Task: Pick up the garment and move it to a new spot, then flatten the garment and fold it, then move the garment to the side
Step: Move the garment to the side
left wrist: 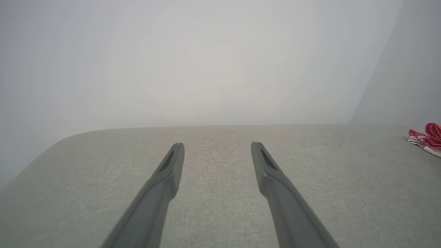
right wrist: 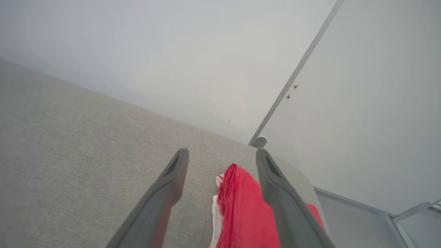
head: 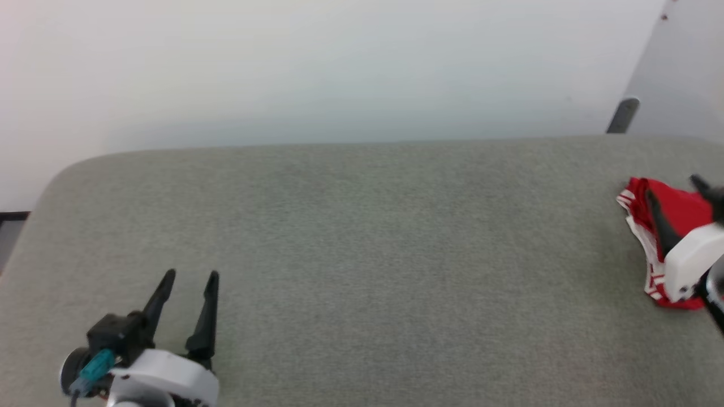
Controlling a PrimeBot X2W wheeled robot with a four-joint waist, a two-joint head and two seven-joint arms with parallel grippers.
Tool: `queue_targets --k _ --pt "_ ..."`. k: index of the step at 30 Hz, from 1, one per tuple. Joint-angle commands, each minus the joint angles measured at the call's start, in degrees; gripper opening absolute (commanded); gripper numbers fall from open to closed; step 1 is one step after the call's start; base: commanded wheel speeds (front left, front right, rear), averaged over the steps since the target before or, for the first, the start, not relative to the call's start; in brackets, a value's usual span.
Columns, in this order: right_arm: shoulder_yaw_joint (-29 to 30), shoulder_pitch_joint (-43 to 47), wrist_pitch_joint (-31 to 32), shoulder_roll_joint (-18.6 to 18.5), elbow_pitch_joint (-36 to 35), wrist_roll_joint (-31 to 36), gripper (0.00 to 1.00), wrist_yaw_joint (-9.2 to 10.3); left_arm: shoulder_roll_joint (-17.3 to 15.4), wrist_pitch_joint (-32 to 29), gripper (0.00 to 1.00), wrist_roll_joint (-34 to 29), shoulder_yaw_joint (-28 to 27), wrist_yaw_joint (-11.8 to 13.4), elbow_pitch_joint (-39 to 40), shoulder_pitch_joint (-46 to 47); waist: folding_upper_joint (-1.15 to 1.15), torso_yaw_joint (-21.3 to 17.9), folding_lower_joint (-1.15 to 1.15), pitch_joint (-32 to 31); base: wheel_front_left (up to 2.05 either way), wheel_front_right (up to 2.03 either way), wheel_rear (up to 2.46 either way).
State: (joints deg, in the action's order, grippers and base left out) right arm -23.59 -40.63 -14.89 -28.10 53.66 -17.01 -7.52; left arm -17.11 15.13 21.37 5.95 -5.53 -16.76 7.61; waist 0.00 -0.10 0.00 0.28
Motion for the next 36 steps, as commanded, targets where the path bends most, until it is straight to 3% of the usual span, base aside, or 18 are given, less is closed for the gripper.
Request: queue_targets --k 1,11,18,36 --pt "0.7 1.4 -0.2 0.6 -0.6 0.6 1.00 0.06 -0.3 0.0 1.00 0.4 -0.2 0.3 0.3 -0.9 0.00 1.7 0.00 -1.4 0.00 0.00 0.00" --pt "12.7 14.6 -0.3 4.9 -14.0 7.5 1.00 0.06 -0.7 0.0 1.00 1.8 -3.1 -0.3 1.9 -5.2 0.00 4.0 0.00 -3.1 0.00 0.00 0.00" --pt "19.9 24.1 -0.3 9.9 -24.4 13.0 1.00 0.06 -0.3 0.0 1.00 1.6 -5.1 -1.0 3.1 -7.6 0.00 4.8 0.00 -3.8 0.00 0.00 0.00" --pt "25.9 38.8 -0.3 19.2 -37.4 18.1 1.00 0.07 -0.1 0.0 1.00 1.5 -5.7 -1.9 3.2 -9.4 0.00 4.2 0.00 -4.5 0.00 0.00 0.00"
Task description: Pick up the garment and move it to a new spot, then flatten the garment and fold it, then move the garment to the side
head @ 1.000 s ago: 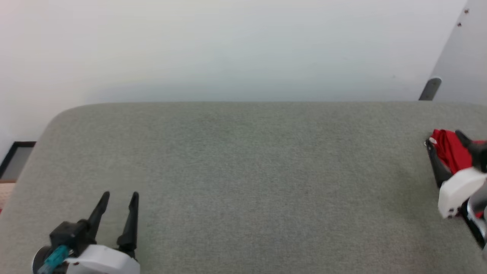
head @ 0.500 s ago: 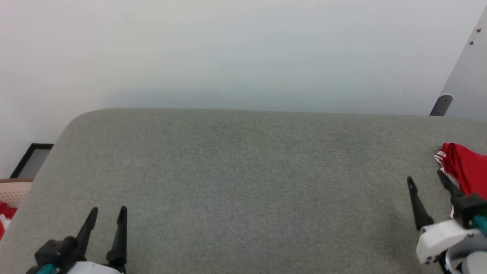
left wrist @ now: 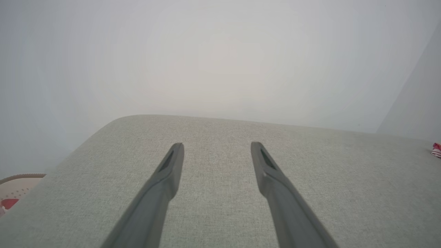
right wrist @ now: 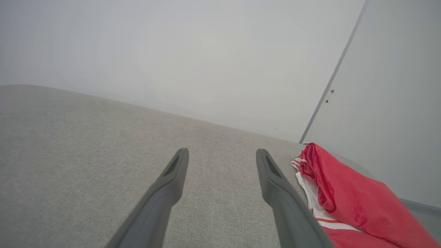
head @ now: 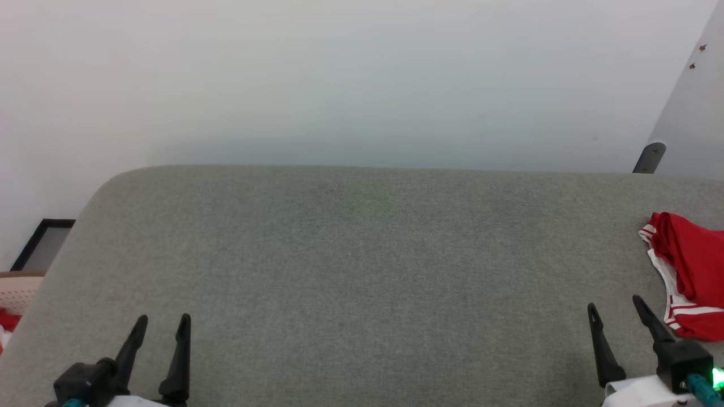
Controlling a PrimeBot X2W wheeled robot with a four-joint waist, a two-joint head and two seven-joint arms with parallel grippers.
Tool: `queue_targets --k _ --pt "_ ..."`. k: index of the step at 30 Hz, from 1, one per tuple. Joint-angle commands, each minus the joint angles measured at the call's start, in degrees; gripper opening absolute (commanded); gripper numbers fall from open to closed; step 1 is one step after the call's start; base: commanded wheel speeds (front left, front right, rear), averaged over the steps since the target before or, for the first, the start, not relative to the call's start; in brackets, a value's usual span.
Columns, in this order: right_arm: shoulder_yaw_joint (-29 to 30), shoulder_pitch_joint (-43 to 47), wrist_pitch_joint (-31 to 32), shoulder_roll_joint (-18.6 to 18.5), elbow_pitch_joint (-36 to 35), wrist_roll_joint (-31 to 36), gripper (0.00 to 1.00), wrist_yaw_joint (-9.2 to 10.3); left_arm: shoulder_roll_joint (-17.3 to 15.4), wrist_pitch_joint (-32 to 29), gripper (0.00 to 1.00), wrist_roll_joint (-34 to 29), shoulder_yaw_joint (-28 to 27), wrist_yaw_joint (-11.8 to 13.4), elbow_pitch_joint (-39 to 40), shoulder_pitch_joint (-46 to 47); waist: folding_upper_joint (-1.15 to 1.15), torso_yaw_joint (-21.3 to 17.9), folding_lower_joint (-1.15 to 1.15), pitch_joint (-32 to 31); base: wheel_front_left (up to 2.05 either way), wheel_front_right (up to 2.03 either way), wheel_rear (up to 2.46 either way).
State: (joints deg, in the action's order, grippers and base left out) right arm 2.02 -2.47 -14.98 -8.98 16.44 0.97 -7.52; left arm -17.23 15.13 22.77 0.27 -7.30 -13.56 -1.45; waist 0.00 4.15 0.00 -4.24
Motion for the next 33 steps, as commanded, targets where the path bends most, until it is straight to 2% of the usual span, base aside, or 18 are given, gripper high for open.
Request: queue_targets --k 1,10,24,25,29,33 --pt "0.3 1.1 -0.2 0.3 -0.6 0.2 1.00 0.07 0.1 0.0 1.00 0.2 0.0 -0.1 -0.1 -0.4 0.00 -0.1 0.00 0.0 0.00 0.00 0.00" --pt "0.5 4.0 -0.2 2.5 -2.5 0.4 1.00 0.07 -0.1 0.0 1.00 0.8 0.7 -0.2 -0.1 -0.5 0.00 -0.9 0.00 -0.2 0.00 0.00 0.00" --pt "0.5 5.2 -0.2 3.5 -2.9 0.7 1.00 0.07 -0.4 0.0 1.00 1.0 1.3 -0.3 0.3 -0.5 0.00 -1.2 0.00 -0.4 0.00 0.00 0.00" --pt "0.5 4.5 0.0 3.4 -2.7 0.6 0.00 0.00 -0.1 0.0 0.00 1.2 1.3 0.0 0.2 -0.1 0.00 -1.2 0.00 -0.4 0.00 0.00 0.00" --pt "0.9 4.4 0.7 3.9 -0.6 -0.4 0.00 0.00 1.2 -0.3 0.00 2.2 1.6 0.0 -1.4 -0.8 0.00 -1.3 0.00 -0.3 0.00 0.00 0.00" --pt "1.7 3.5 2.4 4.0 -0.2 -5.5 0.00 0.00 1.9 -1.6 0.00 6.0 1.0 0.0 -1.4 -0.2 0.00 -1.4 0.00 -0.2 0.00 0.00 0.00"
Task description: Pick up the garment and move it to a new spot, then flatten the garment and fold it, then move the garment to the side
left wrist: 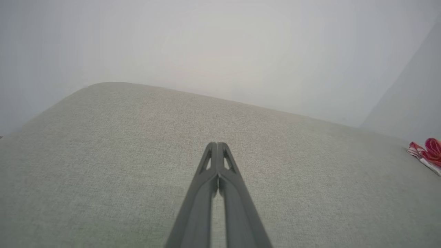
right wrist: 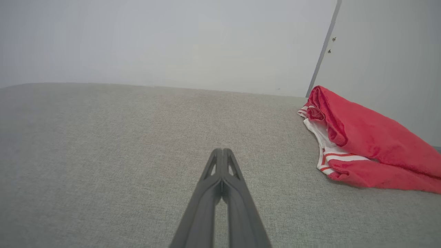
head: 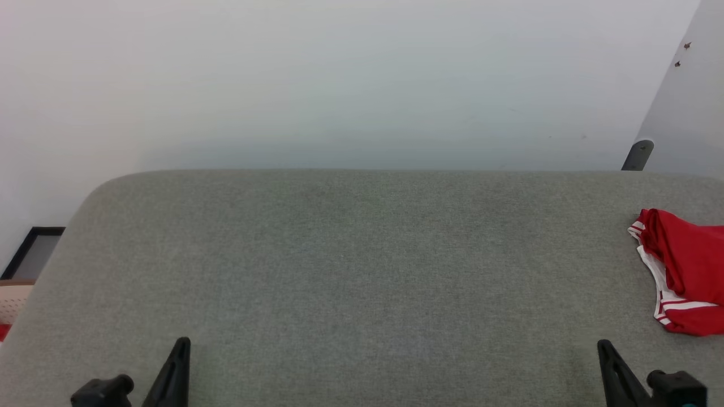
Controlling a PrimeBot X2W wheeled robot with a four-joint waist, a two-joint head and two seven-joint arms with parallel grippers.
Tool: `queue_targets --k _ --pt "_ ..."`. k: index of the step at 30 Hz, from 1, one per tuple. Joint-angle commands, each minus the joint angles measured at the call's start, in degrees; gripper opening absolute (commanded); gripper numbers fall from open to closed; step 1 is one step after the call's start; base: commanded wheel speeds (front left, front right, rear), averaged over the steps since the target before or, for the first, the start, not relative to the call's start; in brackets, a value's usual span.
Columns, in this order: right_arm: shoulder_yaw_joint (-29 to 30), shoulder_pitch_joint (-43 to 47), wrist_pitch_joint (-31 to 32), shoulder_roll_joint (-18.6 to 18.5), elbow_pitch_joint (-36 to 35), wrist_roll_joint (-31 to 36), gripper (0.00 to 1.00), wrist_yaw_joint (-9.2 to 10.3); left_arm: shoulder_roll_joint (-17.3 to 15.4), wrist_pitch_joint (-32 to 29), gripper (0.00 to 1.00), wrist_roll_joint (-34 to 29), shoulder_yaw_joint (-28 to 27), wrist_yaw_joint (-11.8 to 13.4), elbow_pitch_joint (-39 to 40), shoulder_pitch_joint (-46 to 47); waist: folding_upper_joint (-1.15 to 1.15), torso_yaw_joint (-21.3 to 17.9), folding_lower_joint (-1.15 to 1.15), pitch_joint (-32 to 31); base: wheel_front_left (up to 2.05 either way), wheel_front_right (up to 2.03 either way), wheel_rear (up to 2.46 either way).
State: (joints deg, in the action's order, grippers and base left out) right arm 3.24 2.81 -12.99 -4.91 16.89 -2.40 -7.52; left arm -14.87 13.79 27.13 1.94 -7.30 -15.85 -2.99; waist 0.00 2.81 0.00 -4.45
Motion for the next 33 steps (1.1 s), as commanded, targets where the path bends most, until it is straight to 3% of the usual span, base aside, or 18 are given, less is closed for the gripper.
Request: queue_targets --k 1,14,33 --pt "0.5 -1.9 0.7 0.0 -0.7 -3.5 0.00 0.00 -0.2 -0.6 0.00 2.5 -0.8 0.0 0.9 1.4 0.00 0.0 0.00 0.1 0.00 0.00 0.00" --pt "0.5 -2.8 3.6 0.3 -1.8 -19.0 0.00 0.01 1.9 -4.0 0.00 13.6 -2.1 -0.1 1.2 2.9 0.00 -0.3 0.00 0.6 0.00 0.00 0.00" --pt "1.1 -4.4 7.5 0.7 -2.2 -36.7 0.00 0.02 4.4 -8.1 0.00 26.5 -3.7 -0.1 1.4 4.6 0.00 -0.8 0.00 1.3 0.00 0.00 0.00"
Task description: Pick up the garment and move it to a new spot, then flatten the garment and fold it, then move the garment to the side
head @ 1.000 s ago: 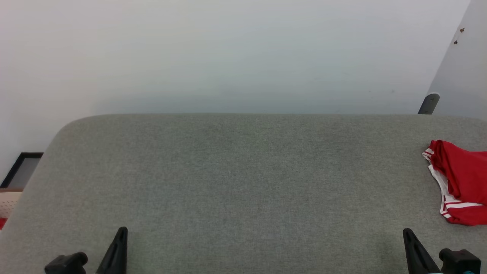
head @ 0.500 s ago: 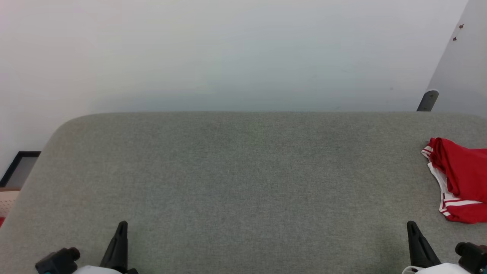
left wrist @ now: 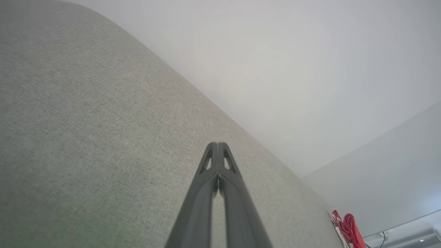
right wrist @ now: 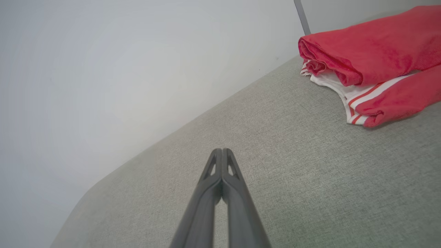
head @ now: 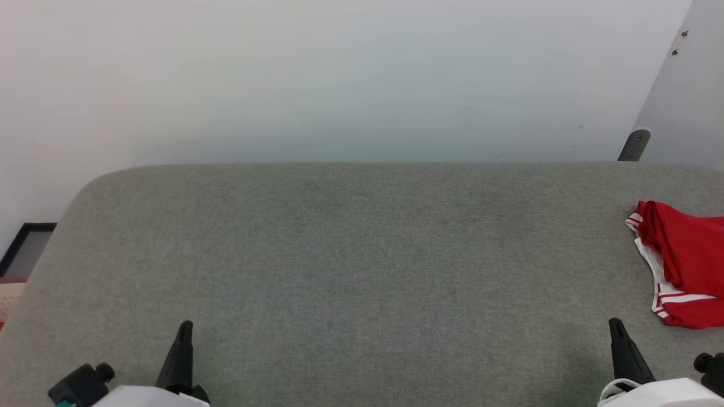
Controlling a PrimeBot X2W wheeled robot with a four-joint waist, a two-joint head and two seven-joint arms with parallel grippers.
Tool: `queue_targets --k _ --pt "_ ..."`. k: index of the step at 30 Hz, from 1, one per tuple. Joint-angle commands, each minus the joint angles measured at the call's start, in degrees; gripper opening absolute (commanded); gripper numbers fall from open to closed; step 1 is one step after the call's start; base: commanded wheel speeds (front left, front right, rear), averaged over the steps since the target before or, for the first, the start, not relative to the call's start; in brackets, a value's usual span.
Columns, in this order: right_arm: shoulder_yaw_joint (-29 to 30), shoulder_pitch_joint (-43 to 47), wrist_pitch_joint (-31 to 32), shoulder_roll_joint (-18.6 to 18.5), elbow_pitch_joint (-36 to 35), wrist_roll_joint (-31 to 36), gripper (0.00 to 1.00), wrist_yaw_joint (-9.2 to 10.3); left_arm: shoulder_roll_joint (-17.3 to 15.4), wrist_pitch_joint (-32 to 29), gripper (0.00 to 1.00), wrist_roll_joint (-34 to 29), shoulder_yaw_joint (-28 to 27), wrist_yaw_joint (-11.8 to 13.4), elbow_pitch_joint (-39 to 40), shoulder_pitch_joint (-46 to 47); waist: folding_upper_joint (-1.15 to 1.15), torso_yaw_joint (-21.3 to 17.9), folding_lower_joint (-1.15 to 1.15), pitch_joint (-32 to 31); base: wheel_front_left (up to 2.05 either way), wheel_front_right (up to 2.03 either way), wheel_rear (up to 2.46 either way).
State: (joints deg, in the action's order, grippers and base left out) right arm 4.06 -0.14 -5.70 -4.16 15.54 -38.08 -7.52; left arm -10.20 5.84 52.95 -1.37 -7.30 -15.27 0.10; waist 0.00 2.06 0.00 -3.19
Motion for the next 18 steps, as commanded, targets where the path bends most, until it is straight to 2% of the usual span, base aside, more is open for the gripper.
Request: queue_targets --k 1,18 --pt "0.3 -1.5 0.4 0.0 -0.9 -1.9 0.00 0.02 -0.2 -0.3 0.00 1.3 -0.5 -0.1 0.8 1.6 0.00 0.0 0.00 0.0 0.00 0.00 0.00" --pt "0.9 -2.9 3.5 0.3 -1.1 -15.6 0.00 0.02 1.8 -3.5 0.00 11.3 -1.8 -0.1 1.0 2.9 0.00 -0.4 0.00 0.7 0.00 0.00 0.00"
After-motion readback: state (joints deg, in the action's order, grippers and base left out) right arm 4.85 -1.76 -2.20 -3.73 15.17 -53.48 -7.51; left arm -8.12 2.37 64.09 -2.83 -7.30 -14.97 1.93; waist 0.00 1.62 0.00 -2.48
